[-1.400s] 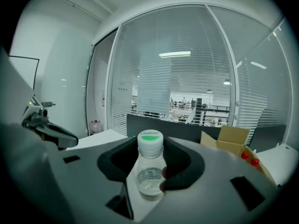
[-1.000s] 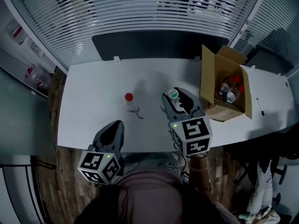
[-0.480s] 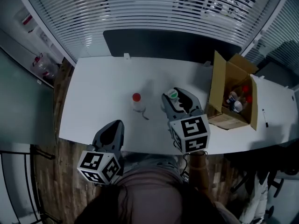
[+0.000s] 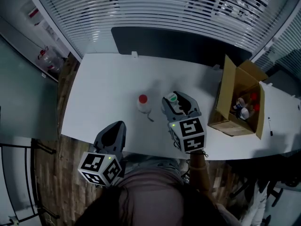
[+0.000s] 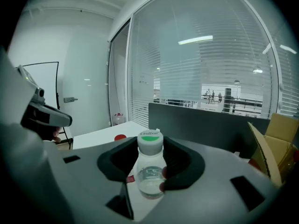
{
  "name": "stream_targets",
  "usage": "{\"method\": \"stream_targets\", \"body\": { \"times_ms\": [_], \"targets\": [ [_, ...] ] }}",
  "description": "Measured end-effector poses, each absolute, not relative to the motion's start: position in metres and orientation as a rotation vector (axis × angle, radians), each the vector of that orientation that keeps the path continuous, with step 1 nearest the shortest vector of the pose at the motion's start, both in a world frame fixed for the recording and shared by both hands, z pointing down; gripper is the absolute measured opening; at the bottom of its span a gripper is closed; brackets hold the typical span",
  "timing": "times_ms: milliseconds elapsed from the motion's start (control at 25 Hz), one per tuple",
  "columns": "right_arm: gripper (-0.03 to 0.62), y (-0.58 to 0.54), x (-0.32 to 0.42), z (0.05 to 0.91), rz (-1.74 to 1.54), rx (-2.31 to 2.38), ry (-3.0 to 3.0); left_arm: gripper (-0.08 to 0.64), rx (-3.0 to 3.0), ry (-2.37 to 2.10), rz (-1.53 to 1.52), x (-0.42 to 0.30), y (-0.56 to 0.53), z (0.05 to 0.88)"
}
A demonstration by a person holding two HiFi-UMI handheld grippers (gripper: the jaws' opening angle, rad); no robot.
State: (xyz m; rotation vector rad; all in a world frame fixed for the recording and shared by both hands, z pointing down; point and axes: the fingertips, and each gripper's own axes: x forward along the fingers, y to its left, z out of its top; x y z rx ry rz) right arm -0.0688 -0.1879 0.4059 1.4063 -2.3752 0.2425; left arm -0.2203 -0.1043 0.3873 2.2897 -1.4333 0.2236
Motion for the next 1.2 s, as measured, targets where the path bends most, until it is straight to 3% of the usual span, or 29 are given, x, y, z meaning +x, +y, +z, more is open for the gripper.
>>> {"method": "stream_targets", "body": {
  "times_ms": [1200],
  "targets": [
    [0.178,-0.2,-0.077,0.465,0.343,1.369,-2.326,0.009,2.274,-1.404,0.272,-0.224,-0.12,0.401]
  ]
}}
